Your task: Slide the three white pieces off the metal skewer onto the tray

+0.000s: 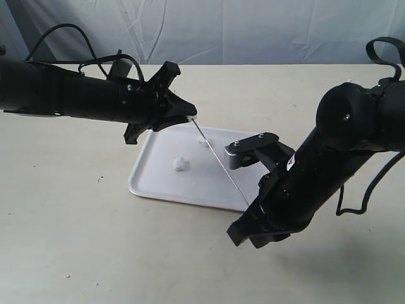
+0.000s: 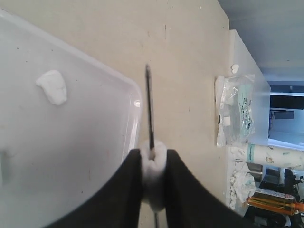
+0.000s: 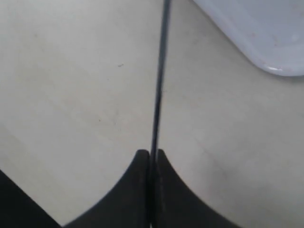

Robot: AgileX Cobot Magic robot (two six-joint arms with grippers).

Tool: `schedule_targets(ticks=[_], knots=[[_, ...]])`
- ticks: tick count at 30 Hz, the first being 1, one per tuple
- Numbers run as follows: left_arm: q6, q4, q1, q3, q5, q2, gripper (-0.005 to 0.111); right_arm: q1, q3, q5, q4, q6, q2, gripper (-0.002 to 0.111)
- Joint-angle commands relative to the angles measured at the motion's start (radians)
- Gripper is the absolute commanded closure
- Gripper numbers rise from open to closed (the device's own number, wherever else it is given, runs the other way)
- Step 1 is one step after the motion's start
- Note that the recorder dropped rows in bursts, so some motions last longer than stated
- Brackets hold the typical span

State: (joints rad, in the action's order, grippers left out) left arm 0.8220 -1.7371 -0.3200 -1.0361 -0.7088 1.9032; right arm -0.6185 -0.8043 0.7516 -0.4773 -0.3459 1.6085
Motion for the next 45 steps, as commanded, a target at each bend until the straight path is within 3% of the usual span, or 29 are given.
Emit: schedule_targets(ticks=[1, 5, 8, 10, 13, 16, 35, 45], knots=[[-0.003, -0.004, -0.001, -0.004, -0.009, -0.002, 0.092, 0.000, 0.002, -0.053, 0.010, -0.031, 0.002, 0.094], [-0.003, 0.002, -0.001, -0.004, -0.009, -0.002, 0.092, 0.000, 0.002, -0.102, -0.009, -0.031, 0.002, 0.073], [-0.003, 0.002, -0.001, -0.004, -0.009, -0.002, 0.092, 0.000, 0.002, -0.130, -0.031, -0.031, 0.002, 0.071], [-0.003, 0.002, -0.001, -0.004, -0.009, -0.002, 0.092, 0.000, 0.002, -0.134, -0.036, -0.037, 0.002, 0.076], [-0.003, 0.004, -0.001, -0.004, -0.011, -0.002, 0.092, 0.000, 0.002, -0.128, -0.036, -0.044, 0.002, 0.096], [-0.003, 0.010, -0.001, -0.004, -0.009, -0.002, 0.092, 0.000, 0.002, -0.107, -0.036, -0.056, 0.002, 0.107], [-0.001, -0.007, -0.001, -0.004, 0.070, -0.002, 0.092, 0.000, 0.002, 0.100, -0.017, -0.063, 0.002, 0.109], [-0.001, -0.007, -0.001, -0.004, 0.211, -0.002, 0.092, 0.000, 0.002, 0.313, 0.104, 0.010, 0.002, 0.109]])
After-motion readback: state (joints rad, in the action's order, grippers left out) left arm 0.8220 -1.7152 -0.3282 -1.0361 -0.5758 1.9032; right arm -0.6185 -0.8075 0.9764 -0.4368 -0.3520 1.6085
